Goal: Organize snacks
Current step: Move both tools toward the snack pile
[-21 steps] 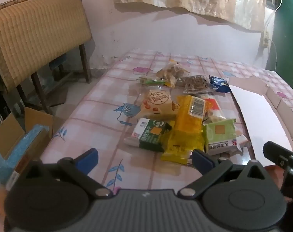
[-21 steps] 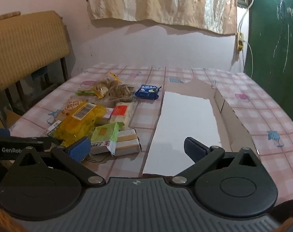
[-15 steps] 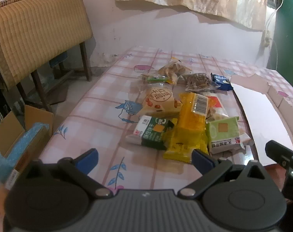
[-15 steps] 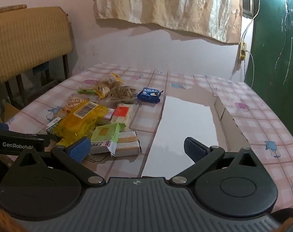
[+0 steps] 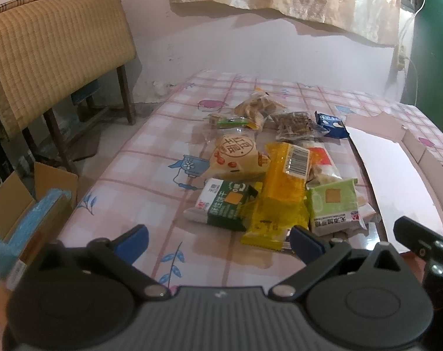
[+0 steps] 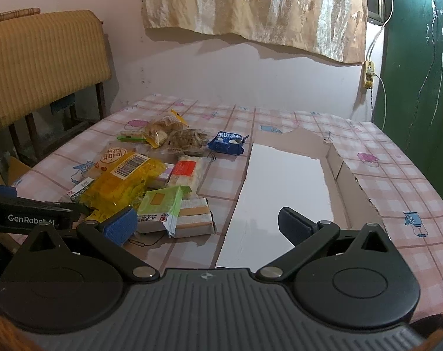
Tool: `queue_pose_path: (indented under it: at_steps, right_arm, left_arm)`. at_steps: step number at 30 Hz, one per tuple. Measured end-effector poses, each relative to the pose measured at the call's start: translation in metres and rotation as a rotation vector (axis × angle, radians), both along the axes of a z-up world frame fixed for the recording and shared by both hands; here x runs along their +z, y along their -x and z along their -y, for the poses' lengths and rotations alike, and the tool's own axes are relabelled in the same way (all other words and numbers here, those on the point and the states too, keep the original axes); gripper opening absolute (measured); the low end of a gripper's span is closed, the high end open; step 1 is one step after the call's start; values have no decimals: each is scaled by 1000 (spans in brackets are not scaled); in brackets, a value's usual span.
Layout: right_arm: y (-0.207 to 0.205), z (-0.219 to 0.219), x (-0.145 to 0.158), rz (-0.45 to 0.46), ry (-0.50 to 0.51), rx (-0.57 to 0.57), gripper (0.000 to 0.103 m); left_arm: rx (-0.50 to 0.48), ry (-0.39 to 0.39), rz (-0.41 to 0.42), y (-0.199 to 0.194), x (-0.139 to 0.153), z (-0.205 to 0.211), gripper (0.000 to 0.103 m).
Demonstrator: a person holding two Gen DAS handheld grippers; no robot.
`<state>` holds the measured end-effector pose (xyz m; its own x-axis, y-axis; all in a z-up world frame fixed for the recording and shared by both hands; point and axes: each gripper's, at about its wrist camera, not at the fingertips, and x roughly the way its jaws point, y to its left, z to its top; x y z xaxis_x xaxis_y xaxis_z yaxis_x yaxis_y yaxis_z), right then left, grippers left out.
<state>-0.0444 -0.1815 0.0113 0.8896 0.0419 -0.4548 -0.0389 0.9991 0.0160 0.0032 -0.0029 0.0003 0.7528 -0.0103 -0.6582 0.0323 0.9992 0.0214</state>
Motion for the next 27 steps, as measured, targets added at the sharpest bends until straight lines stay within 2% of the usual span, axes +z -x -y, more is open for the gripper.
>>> queue_pose_path:
  at_steps: [12,27]
  right_arm:
    - [-3,1,-1,-12,21,-1,103]
    - [-10,-1,-5,-40,28,4,103]
  left_arm:
    - [-7,12,33,-2,1,3,102]
    - [-9,-5,14,-5,-2,4,102]
